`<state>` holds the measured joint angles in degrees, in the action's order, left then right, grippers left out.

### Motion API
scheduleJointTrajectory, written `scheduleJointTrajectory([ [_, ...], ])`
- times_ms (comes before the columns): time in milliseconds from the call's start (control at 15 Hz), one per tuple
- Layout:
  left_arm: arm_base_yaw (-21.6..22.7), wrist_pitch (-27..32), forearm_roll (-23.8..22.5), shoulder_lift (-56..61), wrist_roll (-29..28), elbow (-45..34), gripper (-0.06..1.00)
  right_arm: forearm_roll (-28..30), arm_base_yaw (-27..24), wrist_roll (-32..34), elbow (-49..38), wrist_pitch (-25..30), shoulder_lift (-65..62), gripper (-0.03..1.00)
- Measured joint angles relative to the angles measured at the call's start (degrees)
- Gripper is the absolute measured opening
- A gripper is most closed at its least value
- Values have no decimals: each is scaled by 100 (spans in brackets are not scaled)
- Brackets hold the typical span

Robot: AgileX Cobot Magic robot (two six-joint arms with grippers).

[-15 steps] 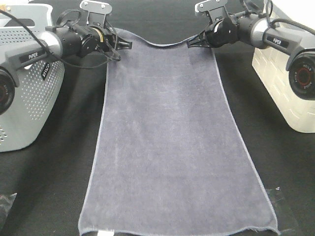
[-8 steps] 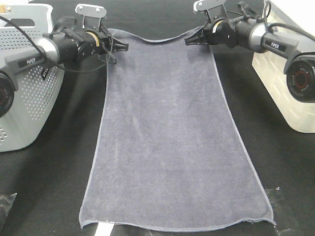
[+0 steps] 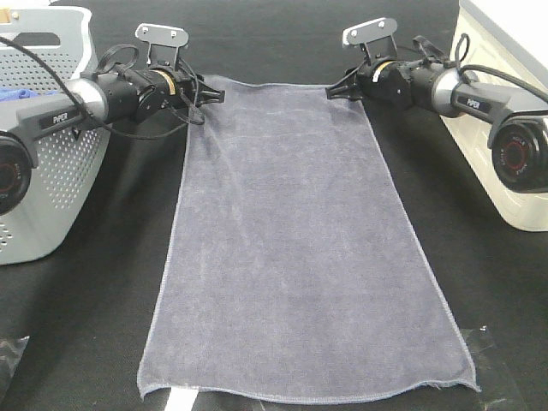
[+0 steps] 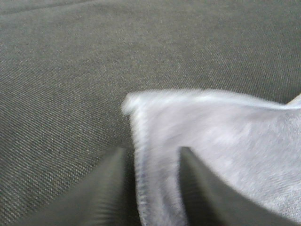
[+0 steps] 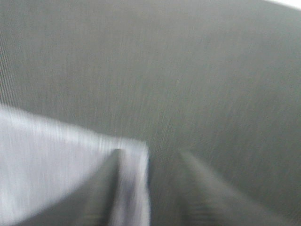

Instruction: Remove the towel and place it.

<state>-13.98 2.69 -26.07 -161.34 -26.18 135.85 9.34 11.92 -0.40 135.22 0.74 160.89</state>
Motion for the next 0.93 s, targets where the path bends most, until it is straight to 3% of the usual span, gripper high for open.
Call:
scheduleJointTrajectory([
  [133, 0, 0, 0, 0, 0, 0, 61, 0, 0, 0, 0, 23, 17, 61],
  [333, 0, 0, 115, 0, 0, 0, 69, -11, 6, 0, 0, 97, 17, 65],
  [600, -29, 281, 338, 155, 0, 0, 72, -327, 6, 0, 0, 630, -206, 65],
  [933, -258, 527, 195, 837, 6, 0, 72, -584, 109, 0, 0, 2005, -1112, 65],
])
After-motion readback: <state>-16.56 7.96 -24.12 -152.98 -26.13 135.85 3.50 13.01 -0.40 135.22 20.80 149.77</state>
